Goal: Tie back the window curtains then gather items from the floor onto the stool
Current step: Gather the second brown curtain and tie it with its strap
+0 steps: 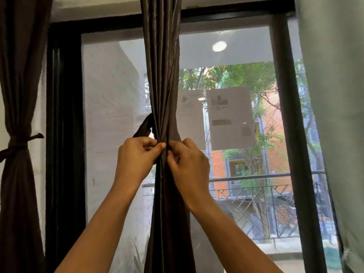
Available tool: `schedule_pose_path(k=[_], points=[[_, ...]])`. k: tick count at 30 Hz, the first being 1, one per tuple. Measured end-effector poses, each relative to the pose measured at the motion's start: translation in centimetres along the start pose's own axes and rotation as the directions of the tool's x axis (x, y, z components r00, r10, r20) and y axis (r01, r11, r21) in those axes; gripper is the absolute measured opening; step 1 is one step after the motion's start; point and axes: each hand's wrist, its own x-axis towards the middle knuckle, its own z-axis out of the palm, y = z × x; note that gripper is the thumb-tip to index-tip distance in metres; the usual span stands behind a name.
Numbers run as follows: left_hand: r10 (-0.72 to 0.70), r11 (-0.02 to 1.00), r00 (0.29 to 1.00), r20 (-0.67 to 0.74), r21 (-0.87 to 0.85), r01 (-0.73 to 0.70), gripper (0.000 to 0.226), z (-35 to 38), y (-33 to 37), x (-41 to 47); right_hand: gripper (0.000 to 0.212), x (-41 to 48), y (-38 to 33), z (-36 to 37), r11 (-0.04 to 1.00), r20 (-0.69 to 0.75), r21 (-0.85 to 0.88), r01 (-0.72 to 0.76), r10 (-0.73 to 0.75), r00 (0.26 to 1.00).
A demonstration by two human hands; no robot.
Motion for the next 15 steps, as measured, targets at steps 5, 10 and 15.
schedule_pose_path(k=[5, 10, 15], points=[[-0.048, 0.994, 0.996, 0.071, -0.091, 0.054, 0.011, -0.9, 0.3, 0.1, 0.025, 0.0, -1.3, 0.5, 0.976, 0.023, 0.173, -0.129, 0.127, 0.992], [-0.102, 0.971, 0.981, 0.163, -0.199, 0.134, 0.009, -1.6, 1.1, -0.3, 0.026, -0.5, -1.9, 0.7, 0.958, 0.051, 0.219, -0.185, 0.179, 0.983], [-0.114, 0.944, 0.977, 0.183, -0.288, 0.164, 0.013, -1.6, 1.2, -0.7, 0.034, -0.7, -1.3, 0.3, 0.948, 0.148, 0.228, -0.224, 0.193, 0.97]])
